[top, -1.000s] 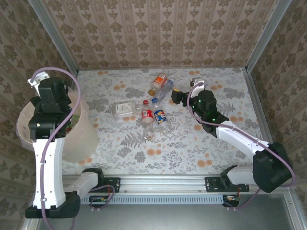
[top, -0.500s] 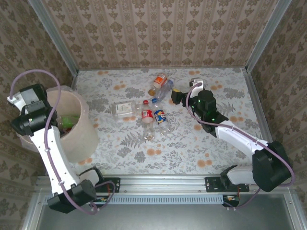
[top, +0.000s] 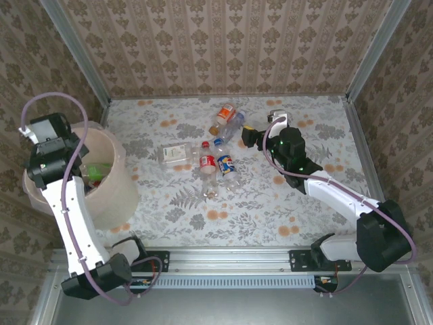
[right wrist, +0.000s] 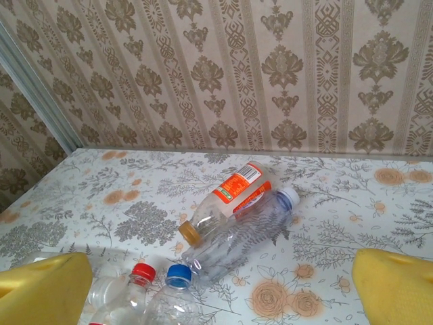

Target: Put the plastic bottles in the bin

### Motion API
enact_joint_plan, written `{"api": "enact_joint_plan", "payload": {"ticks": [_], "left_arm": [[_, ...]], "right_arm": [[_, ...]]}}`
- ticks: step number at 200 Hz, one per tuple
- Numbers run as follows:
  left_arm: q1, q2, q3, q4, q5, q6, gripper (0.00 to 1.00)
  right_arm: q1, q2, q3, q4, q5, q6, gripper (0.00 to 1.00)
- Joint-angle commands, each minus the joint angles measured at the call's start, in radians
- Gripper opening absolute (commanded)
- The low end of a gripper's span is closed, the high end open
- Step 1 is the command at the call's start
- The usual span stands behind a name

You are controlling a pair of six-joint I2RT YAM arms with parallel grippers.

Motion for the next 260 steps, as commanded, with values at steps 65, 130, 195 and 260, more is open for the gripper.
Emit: {"api": "enact_joint_plan", "payload": {"ticks": [65, 130, 195, 260], "left_arm": [[-0.601, 0.067, 0.025, 0.16, -0.078, -0.101, 1.0], [-0.881, 0.291, -0.088, 0.351, 0.135, -0.233, 1.0], [-0.943, 0.479, -0.244, 0.441, 0.372, -0.352, 1.0], [-0.949, 0.664, -0.269, 0.476, 0.45, -0.37, 0.95]], "right_arm": [[0.004, -0.04, -0.033, 0.0, 0.033, 0.024, 1.0], [0.004, -0.071, -0.081, 0.003, 0.064, 0.038, 1.0], [0.004, -0.091, -0.051, -0.095, 0.114, -0.028, 1.0], [0.005, -0.091, -0.074, -0.061, 0.114, -0.009, 1.0]]}}
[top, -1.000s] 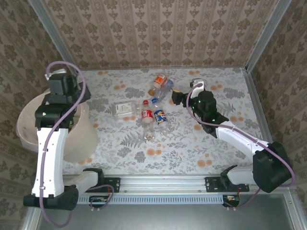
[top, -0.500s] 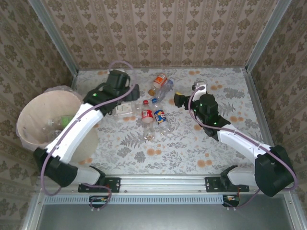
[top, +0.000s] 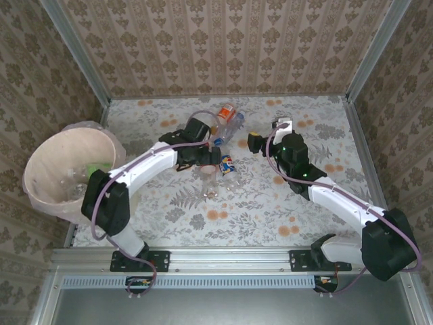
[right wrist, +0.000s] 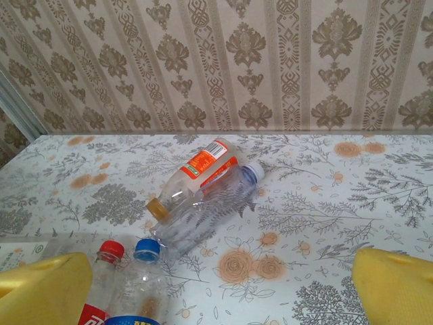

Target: Put the plastic bottles in the bin

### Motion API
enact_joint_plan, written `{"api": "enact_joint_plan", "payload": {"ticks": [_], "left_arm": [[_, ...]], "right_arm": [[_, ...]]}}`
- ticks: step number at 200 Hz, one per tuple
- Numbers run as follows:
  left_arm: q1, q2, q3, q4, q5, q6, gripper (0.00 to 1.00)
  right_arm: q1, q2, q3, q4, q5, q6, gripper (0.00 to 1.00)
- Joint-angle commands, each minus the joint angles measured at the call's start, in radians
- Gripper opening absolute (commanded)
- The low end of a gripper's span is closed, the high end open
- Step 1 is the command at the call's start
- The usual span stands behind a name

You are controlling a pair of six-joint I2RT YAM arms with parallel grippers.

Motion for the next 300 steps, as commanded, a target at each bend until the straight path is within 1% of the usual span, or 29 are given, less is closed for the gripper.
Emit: {"api": "enact_joint_plan", "payload": {"ticks": [1, 28, 42, 68, 115, 133, 155, 183, 215, 238, 272, 300], "left_arm": [[-0.007, 0.045, -0.019, 0.024, 0.034, -0.038, 0.95], [-0.006, 0.106, -0.019, 0.043, 0.058, -0.032, 0.92], [-0.006, 0.129, -0.011, 0.046, 0.07, -0.025, 0.88], [-0.002, 0.152, -0.009, 0.039, 0.051, -0.026, 0.82], [0.002, 0.215, 0.006, 0.025, 0.066, -0.011, 0.78], [0.001, 0.223, 0.017, 0.018, 0.066, -0.008, 0.74], [-0.01, 0.196, 0.02, 0.007, 0.032, -0.002, 0.68], [-0.025, 0.157, 0.02, 0.002, -0.006, 0.002, 0.62], [-0.038, 0.098, 0.011, 0.029, -0.013, 0.021, 0.57], [-0.043, 0.056, 0.011, 0.027, -0.032, 0.034, 0.53], [-0.047, -0.023, 0.005, 0.031, -0.088, 0.087, 0.52], [-0.057, -0.119, -0.015, 0.088, -0.092, 0.164, 0.51]], "right_arm": [[0.004, -0.02, -0.005, 0.005, 0.032, -0.006, 1.0], [0.004, -0.03, -0.014, 0.009, 0.033, -0.014, 1.0], [0.004, -0.03, -0.017, 0.007, 0.032, -0.02, 1.0], [0.005, -0.03, -0.016, -0.003, 0.029, -0.02, 1.0], [0.004, -0.022, -0.013, -0.017, 0.012, -0.017, 1.0], [0.004, -0.016, -0.003, -0.032, -0.002, -0.02, 1.0], [0.004, -0.001, 0.019, -0.072, -0.001, -0.022, 1.0], [0.004, 0.009, 0.024, -0.06, 0.001, -0.018, 1.0], [0.004, 0.031, 0.055, -0.099, -0.002, -0.011, 1.0], [0.004, 0.039, 0.053, -0.092, 0.002, -0.002, 1.0], [0.004, 0.044, 0.054, -0.084, -0.016, 0.004, 1.0], [0.004, 0.049, 0.056, -0.084, -0.019, 0.009, 1.0]]}}
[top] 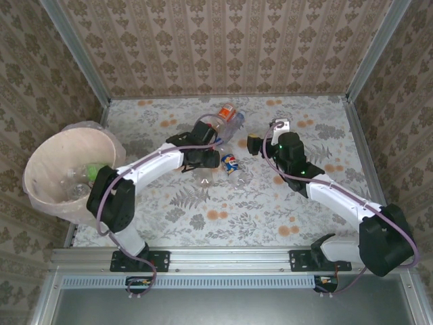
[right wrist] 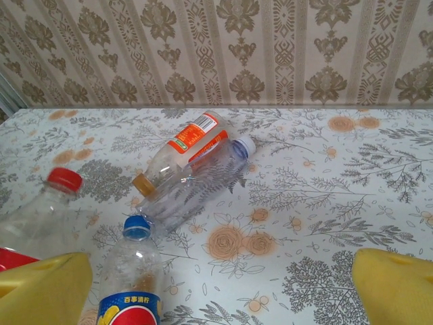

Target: Put the plastic bottles in the bin

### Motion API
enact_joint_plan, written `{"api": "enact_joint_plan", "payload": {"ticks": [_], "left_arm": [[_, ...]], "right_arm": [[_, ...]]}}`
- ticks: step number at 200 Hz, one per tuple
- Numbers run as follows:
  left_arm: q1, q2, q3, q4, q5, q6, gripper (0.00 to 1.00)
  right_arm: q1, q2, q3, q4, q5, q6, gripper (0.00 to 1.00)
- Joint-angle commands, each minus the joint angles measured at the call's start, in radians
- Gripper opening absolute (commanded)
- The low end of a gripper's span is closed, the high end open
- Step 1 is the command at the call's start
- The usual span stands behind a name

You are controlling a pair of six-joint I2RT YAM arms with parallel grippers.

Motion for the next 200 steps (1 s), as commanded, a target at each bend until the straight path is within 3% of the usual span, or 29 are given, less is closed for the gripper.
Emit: {"api": "enact_joint_plan", "payload": {"ticks": [1, 30, 104, 157, 177, 200], "left_arm": [[-0.018, -0.1, -0.011, 0.055, -0.035, 0.097, 0.51], [-0.024, -0.22, -0.028, 0.121, -0.051, 0.154, 0.51], [0.026, -0.392, 0.122, 0.074, -0.351, 0.291, 0.51], [0.049, -0.484, 0.286, -0.1, -0.734, 0.423, 0.51], [0.089, -0.54, 0.305, -0.109, -0.843, 0.481, 0.52], [0.21, -0.6, 0.311, -0.149, -0.862, 0.465, 0.52]], "right_arm": [[0.004, 0.012, 0.03, -0.006, -0.018, 0.008, 1.0], [0.004, 0.015, 0.026, 0.01, -0.02, 0.013, 1.0], [0.004, 0.04, 0.032, 0.037, -0.031, 0.024, 1.0], [0.004, 0.047, 0.033, 0.043, -0.039, 0.016, 1.0], [0.004, 0.062, 0.045, 0.045, -0.049, 0.017, 1.0], [0.005, 0.08, 0.061, 0.047, -0.066, 0.026, 1.0]]}}
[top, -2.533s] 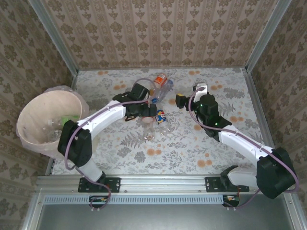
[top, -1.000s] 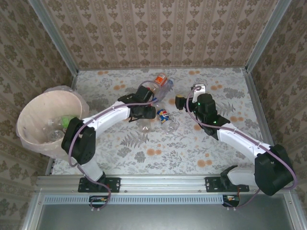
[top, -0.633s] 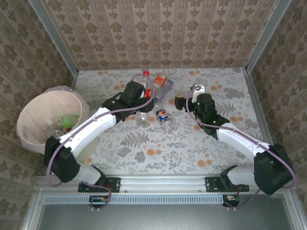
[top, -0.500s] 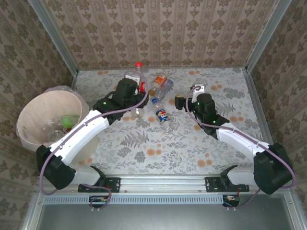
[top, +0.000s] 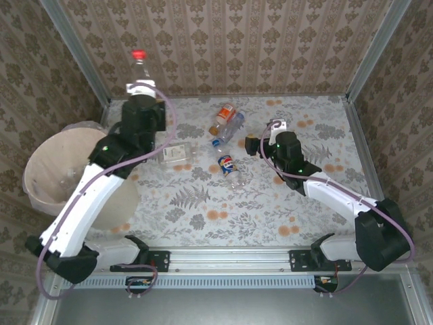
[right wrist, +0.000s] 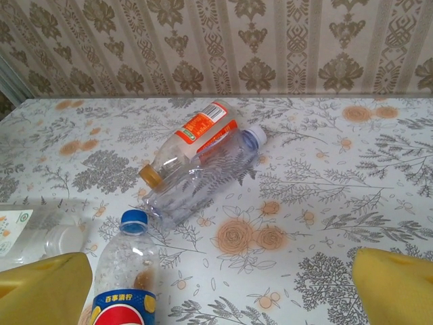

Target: Put the plastic bottles in the bin

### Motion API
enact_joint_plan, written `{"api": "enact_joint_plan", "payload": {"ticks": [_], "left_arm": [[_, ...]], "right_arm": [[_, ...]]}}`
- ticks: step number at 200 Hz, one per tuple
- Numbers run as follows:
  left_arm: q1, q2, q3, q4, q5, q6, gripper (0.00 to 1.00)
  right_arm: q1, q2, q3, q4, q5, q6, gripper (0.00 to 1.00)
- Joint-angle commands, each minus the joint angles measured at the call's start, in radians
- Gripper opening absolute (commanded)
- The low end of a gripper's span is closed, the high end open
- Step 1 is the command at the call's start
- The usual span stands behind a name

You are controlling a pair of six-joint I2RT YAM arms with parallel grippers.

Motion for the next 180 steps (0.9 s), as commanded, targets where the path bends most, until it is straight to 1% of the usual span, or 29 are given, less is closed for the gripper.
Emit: {"api": "enact_joint_plan", "payload": {"ticks": [1, 5, 8, 25, 46, 59, 82, 98, 125, 134, 142, 148, 158, 163, 170, 180], "left_arm": [[0.101, -0.065, 0.027, -0.085, -0.143, 0.042, 0.52], [0.116, -0.075, 0.024, -0.094, -0.143, 0.031, 0.51], [0.153, -0.084, 0.021, -0.1, -0.141, 0.024, 0.52], [0.268, -0.129, -0.017, -0.134, -0.117, -0.022, 0.52], [0.417, -0.167, -0.055, -0.211, -0.018, -0.097, 0.52], [0.489, -0.173, -0.065, -0.27, 0.043, -0.148, 0.52], [0.591, -0.159, -0.065, -0.374, 0.091, -0.198, 0.52], [0.656, -0.14, -0.062, -0.438, 0.151, -0.222, 0.52], [0.725, -0.142, -0.144, -0.444, 0.231, -0.259, 0.53], [0.744, -0.148, -0.172, -0.432, 0.276, -0.275, 0.54], [0.76, -0.143, -0.185, -0.43, 0.323, -0.293, 0.58], [0.766, -0.141, -0.187, -0.435, 0.348, -0.307, 0.63], [0.766, -0.14, -0.185, -0.443, 0.351, -0.326, 0.83], [0.766, -0.143, -0.181, -0.445, 0.346, -0.328, 0.89], [0.768, -0.149, -0.175, -0.448, 0.334, -0.329, 0.93], [0.769, -0.154, -0.161, -0.448, 0.328, -0.323, 0.94]], "right_arm": [[0.005, 0.019, 0.041, 0.038, -0.029, 0.019, 1.0], [0.005, 0.021, 0.044, 0.038, -0.032, 0.02, 1.0], [0.006, 0.022, 0.045, 0.039, -0.032, 0.021, 1.0], [0.006, 0.028, 0.049, 0.043, -0.038, 0.022, 1.0], [0.006, 0.027, 0.049, 0.038, -0.042, 0.02, 1.0], [0.006, 0.025, 0.049, 0.035, -0.042, 0.017, 1.0], [0.006, 0.025, 0.048, 0.033, -0.042, 0.01, 1.0], [0.006, 0.028, 0.052, 0.033, -0.045, 0.007, 1.0], [0.006, 0.038, 0.057, 0.035, -0.049, 0.005, 1.0], [0.006, 0.041, 0.061, 0.036, -0.051, 0.006, 1.0], [0.006, 0.043, 0.063, 0.036, -0.052, 0.005, 1.0], [0.006, 0.044, 0.064, 0.035, -0.054, 0.004, 1.0], [0.006, 0.045, 0.067, 0.033, -0.054, 0.0, 1.0], [0.006, 0.044, 0.066, 0.033, -0.054, -0.002, 1.0], [0.006, 0.044, 0.065, 0.033, -0.054, -0.004, 1.0], [0.006, 0.046, 0.064, 0.032, -0.052, -0.008, 1.0]]}}
